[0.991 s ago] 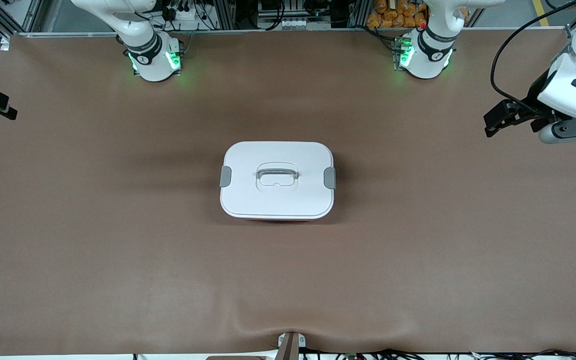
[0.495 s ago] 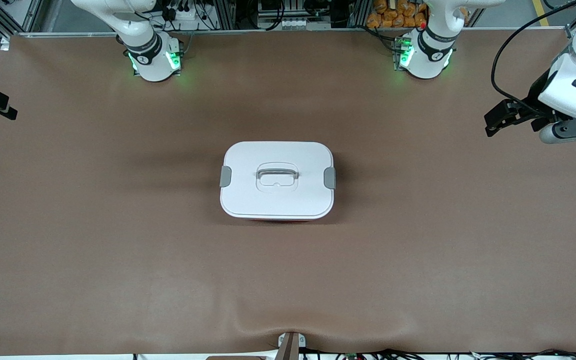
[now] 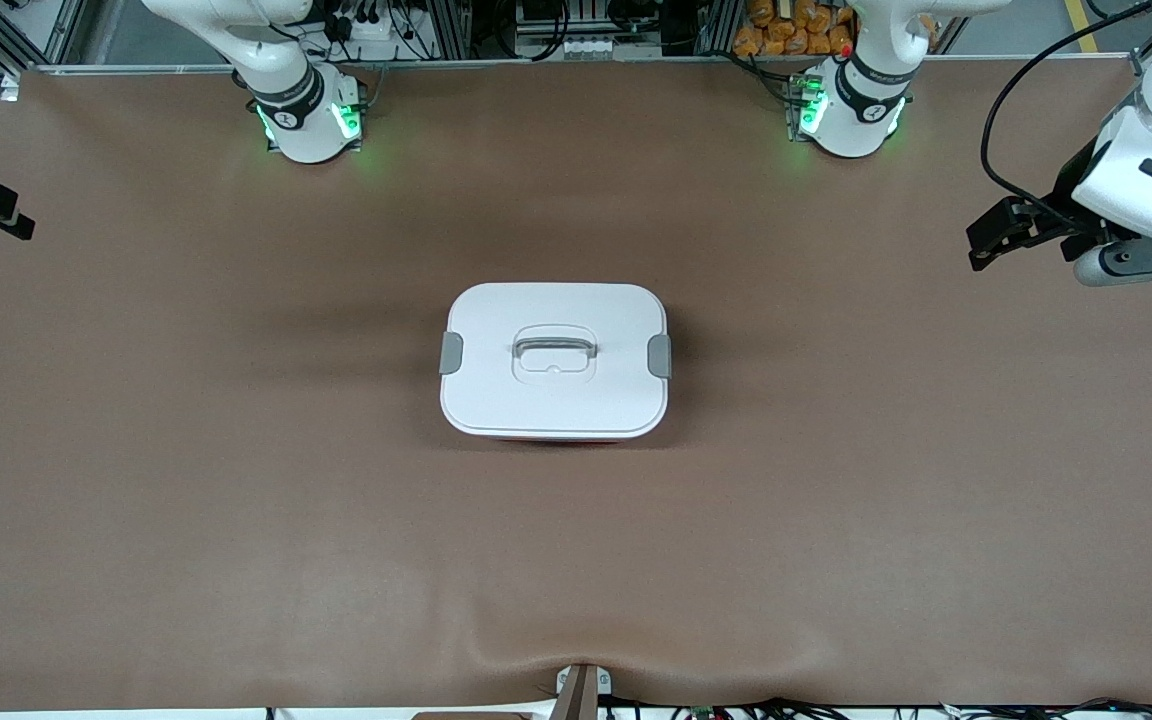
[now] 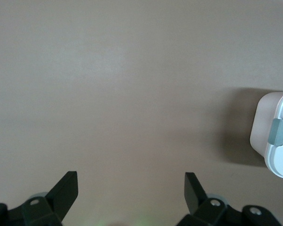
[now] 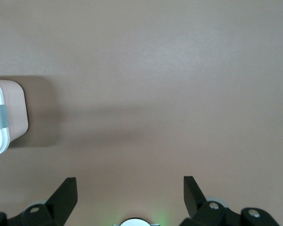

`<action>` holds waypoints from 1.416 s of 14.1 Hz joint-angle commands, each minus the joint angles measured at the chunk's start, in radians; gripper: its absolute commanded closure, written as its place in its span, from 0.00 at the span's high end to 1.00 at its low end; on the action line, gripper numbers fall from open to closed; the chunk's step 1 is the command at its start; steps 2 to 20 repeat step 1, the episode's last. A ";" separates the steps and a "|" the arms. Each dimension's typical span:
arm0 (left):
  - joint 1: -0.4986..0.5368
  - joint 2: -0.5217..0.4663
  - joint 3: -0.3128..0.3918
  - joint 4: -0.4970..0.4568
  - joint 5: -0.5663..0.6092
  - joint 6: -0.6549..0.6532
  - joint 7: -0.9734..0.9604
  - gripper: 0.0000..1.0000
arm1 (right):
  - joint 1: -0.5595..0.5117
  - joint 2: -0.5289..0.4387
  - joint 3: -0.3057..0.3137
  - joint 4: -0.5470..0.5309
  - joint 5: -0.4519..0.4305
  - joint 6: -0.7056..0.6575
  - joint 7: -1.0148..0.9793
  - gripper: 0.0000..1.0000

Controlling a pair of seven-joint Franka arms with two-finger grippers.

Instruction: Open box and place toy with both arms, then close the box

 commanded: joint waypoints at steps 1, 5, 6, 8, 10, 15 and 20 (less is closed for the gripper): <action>0.009 0.001 -0.002 0.018 -0.018 -0.019 0.025 1.00 | -0.002 0.005 0.002 0.015 0.005 -0.002 -0.008 1.00; 0.009 0.001 -0.002 0.018 -0.018 -0.019 0.025 1.00 | -0.002 0.005 0.002 0.015 0.005 -0.002 -0.008 1.00; 0.009 0.001 -0.002 0.018 -0.018 -0.019 0.025 1.00 | -0.002 0.005 0.002 0.015 0.005 -0.002 -0.008 1.00; 0.009 0.001 -0.002 0.018 -0.018 -0.019 0.025 1.00 | -0.002 0.005 0.002 0.015 0.005 -0.002 -0.008 1.00; 0.009 0.001 -0.002 0.018 -0.018 -0.019 0.025 1.00 | -0.002 0.005 0.002 0.015 0.005 -0.002 -0.008 1.00; 0.009 0.001 -0.002 0.018 -0.018 -0.019 0.025 1.00 | -0.002 0.005 0.002 0.015 0.005 -0.002 -0.008 1.00; 0.009 0.001 -0.002 0.018 -0.018 -0.019 0.025 1.00 | -0.002 0.005 0.002 0.015 0.005 -0.002 -0.008 1.00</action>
